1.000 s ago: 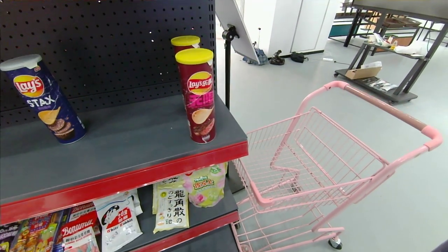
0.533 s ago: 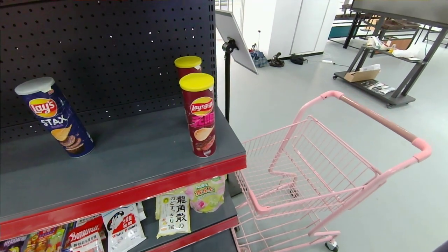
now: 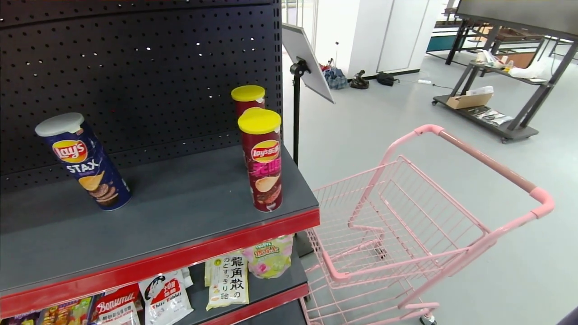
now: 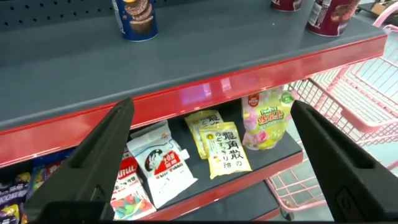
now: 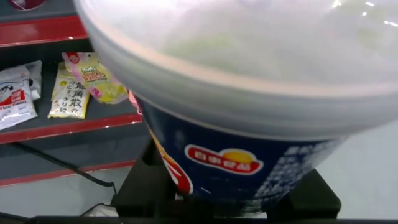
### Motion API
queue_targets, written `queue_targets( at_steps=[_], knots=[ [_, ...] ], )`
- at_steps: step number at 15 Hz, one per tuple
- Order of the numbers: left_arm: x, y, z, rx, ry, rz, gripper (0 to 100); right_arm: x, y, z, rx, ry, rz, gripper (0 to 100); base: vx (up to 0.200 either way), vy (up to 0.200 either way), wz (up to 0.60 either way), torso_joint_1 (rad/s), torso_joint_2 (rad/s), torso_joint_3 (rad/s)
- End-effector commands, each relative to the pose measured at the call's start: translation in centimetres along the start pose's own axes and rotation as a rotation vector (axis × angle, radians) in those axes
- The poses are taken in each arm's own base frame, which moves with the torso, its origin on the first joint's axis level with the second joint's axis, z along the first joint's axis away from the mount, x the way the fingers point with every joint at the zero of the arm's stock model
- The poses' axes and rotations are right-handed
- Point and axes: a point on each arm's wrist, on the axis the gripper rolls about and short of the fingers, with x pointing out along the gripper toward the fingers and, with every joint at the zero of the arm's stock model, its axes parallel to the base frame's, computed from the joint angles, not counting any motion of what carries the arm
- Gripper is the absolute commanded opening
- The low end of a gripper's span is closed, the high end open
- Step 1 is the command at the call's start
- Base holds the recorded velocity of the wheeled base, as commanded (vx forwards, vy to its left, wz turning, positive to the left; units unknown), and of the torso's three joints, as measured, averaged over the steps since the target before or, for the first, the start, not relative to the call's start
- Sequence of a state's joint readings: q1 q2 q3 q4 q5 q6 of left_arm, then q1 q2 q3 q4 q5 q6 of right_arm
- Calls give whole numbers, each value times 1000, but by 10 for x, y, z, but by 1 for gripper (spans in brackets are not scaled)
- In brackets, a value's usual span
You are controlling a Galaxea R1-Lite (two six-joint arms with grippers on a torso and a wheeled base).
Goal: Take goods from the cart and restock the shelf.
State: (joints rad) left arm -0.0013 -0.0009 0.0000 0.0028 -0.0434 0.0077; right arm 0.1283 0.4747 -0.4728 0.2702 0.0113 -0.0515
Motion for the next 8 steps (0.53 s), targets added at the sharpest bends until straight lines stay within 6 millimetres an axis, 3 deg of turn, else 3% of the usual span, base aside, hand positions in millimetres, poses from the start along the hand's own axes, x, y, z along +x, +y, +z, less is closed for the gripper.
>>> queue_targets(
  at_steps=[1,6,8],
  knots=[
    [0,0,0,0,1,0,100,3,0,-1,-1,18,4,0,0,0,600,7,-12,-2],
    [0,0,0,0,1,0,100,4,0,-6,-7,22,3,0,0,0,600,6,2,0],
    [0,0,0,0,1,0,100,-2,1,-15,-5,-2,-23,0,0,0,0,0,0,0]
  ],
)
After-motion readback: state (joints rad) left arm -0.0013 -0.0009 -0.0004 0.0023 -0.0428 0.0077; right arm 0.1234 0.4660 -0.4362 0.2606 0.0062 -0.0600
